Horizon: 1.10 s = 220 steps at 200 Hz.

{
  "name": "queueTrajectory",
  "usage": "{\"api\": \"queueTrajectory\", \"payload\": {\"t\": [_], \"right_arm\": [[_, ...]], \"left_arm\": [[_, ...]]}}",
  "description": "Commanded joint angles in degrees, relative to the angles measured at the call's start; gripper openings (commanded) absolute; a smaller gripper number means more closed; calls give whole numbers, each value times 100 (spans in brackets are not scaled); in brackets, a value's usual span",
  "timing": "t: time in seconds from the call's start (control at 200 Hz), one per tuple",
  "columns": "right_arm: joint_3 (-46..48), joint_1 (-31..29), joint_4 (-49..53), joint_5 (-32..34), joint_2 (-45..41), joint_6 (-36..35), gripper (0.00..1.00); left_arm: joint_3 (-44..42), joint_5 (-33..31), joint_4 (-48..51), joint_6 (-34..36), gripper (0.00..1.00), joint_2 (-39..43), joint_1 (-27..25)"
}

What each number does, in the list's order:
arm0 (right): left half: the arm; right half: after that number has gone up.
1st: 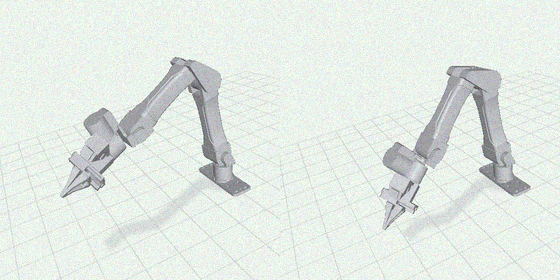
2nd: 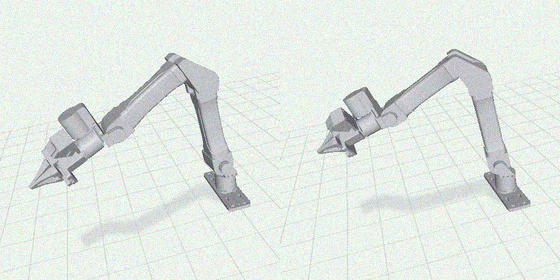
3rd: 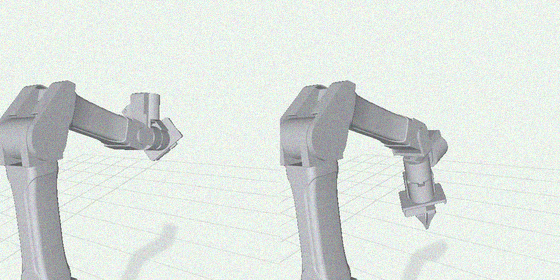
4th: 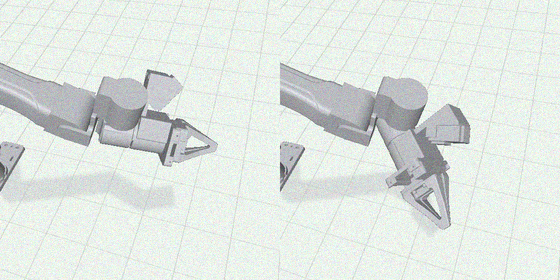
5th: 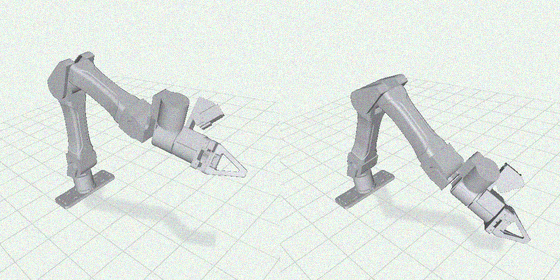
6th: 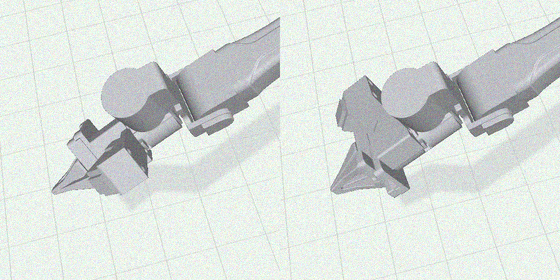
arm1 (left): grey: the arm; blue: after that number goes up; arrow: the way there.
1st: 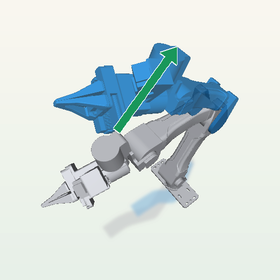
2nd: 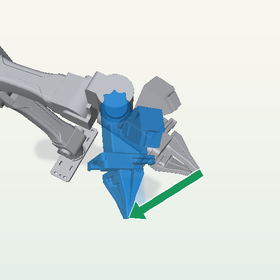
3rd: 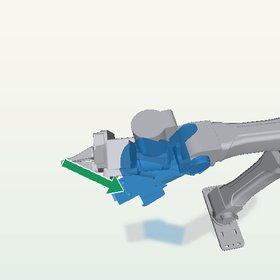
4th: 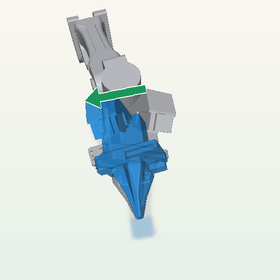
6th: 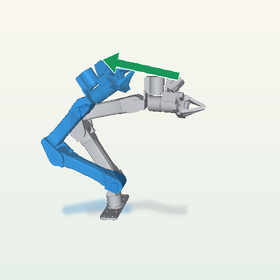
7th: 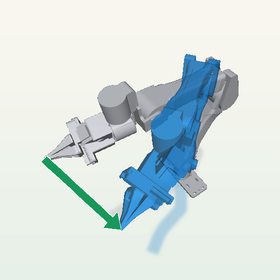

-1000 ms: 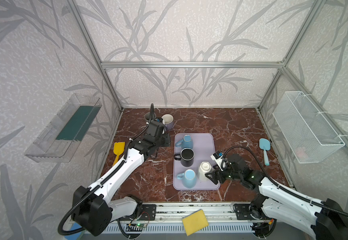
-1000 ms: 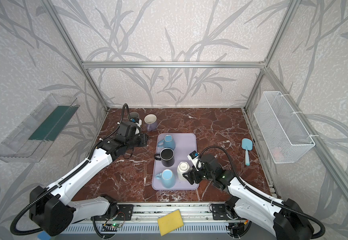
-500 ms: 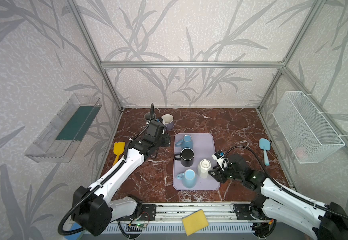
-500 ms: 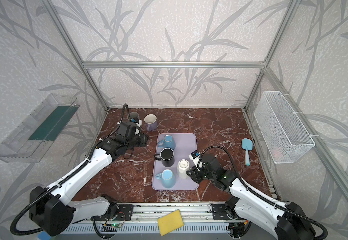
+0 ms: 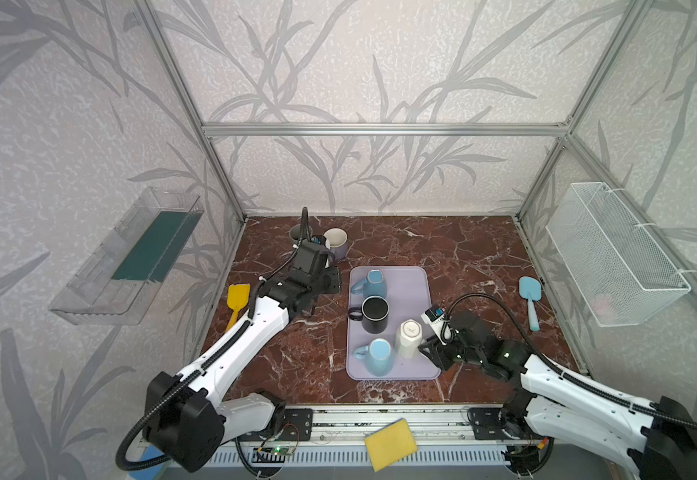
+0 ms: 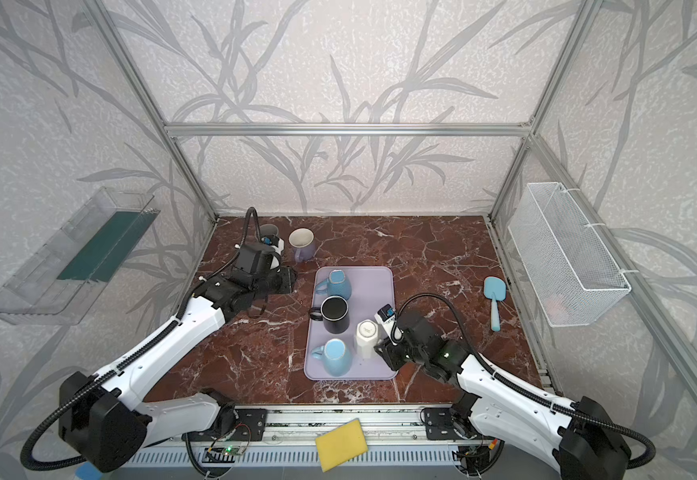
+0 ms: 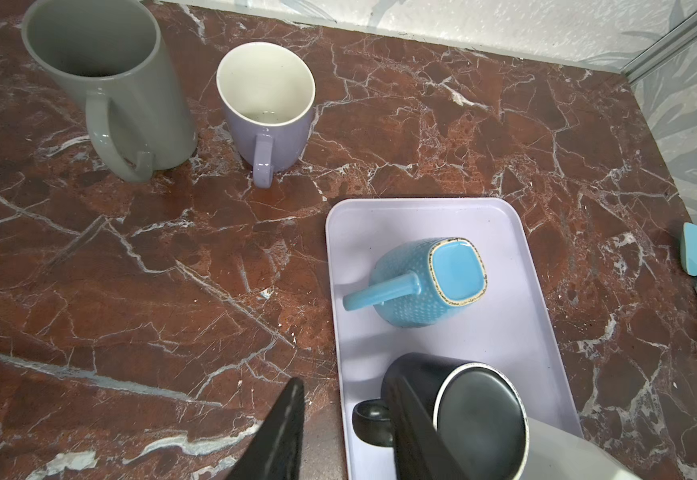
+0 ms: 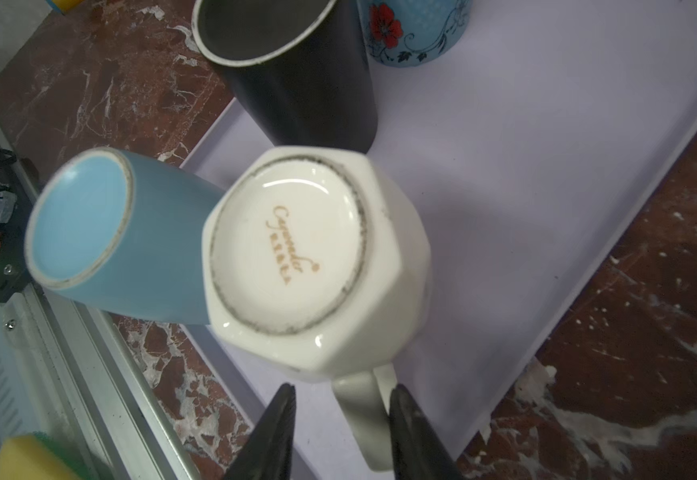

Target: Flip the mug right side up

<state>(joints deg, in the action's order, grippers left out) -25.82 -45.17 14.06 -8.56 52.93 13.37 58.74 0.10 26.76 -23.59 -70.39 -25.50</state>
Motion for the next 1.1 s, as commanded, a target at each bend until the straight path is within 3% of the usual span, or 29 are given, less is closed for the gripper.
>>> {"api": "queueTrajectory", "payload": {"t": [0.0, 0.295, 1.095], "right_arm": [[-257, -129, 360, 433, 131, -13, 34], [-732, -483, 889, 1043, 805, -2, 33], [-1609, -658, 1704, 1268, 1726, -38, 32]], "left_arm": [[-90, -38, 101, 4, 37, 96, -22], [-110, -40, 110, -12, 37, 144, -21], [-219, -54, 128, -17, 37, 288, -25]]}}
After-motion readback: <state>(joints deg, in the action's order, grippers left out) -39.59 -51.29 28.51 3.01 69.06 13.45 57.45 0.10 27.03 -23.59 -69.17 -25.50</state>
